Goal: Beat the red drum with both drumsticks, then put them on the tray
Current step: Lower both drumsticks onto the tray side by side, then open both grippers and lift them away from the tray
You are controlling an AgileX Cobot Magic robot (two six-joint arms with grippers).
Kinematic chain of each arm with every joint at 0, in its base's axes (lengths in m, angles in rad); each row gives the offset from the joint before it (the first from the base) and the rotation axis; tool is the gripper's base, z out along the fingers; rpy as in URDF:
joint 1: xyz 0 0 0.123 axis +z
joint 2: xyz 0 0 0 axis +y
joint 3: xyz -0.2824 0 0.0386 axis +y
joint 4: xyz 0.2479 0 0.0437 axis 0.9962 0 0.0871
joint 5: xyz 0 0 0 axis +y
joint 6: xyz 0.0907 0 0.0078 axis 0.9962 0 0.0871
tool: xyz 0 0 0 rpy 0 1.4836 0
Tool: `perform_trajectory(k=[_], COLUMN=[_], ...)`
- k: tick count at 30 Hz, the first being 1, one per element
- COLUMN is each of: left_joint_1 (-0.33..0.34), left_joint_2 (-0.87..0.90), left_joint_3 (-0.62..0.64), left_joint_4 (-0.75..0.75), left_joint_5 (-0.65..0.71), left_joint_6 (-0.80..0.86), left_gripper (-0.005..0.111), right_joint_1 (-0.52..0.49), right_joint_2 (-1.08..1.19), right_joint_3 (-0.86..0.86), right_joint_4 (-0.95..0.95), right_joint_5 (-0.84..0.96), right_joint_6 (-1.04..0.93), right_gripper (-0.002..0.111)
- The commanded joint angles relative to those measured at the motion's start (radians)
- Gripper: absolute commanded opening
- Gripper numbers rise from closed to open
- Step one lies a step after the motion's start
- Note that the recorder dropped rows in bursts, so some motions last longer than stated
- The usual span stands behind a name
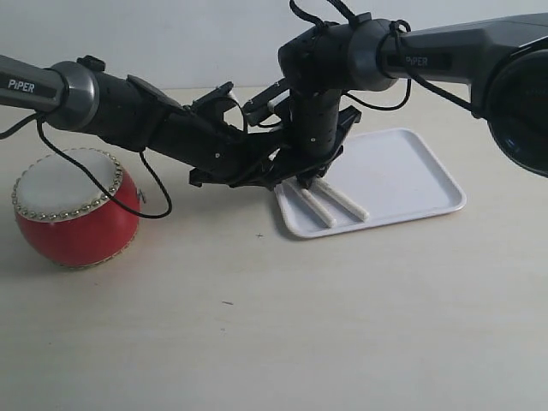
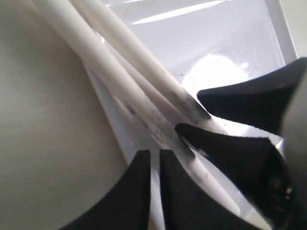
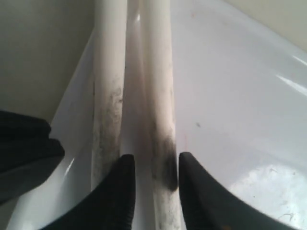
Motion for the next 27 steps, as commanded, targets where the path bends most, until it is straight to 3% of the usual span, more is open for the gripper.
perform_trajectory(k=[1, 23, 25, 27], left_joint_1=[-0.009, -0.009, -0.009, -0.009], left_joint_2=[-0.005, -0.250, -0.300, -0.355], left_joint_3=[0.003, 0.003, 0.003, 0.003], left_joint_4=[0.003, 0.047, 0.099, 0.118], left_joint_5=[0.027, 0.190, 0.221, 0.278], left_joint_6=[0.005, 0.005, -0.004, -0.011], left_gripper=[0.021, 0.023, 0.017, 0.000], right_joint_1=[0.002, 0.002, 0.002, 0.002], right_joint_2=[-0.005, -0.212, -0.256, -0.293], right_joint_3=[-0.004, -0.006, -0.006, -0.006], right_joint_4=[0.019, 0.082, 0.114, 0.150], right_joint_5=[-0.035, 0.138, 0.201, 0.267], right_joint_6=[0.015, 0.015, -0.009, -0.066], right_gripper=[0.032, 0.032, 0.031, 0.017])
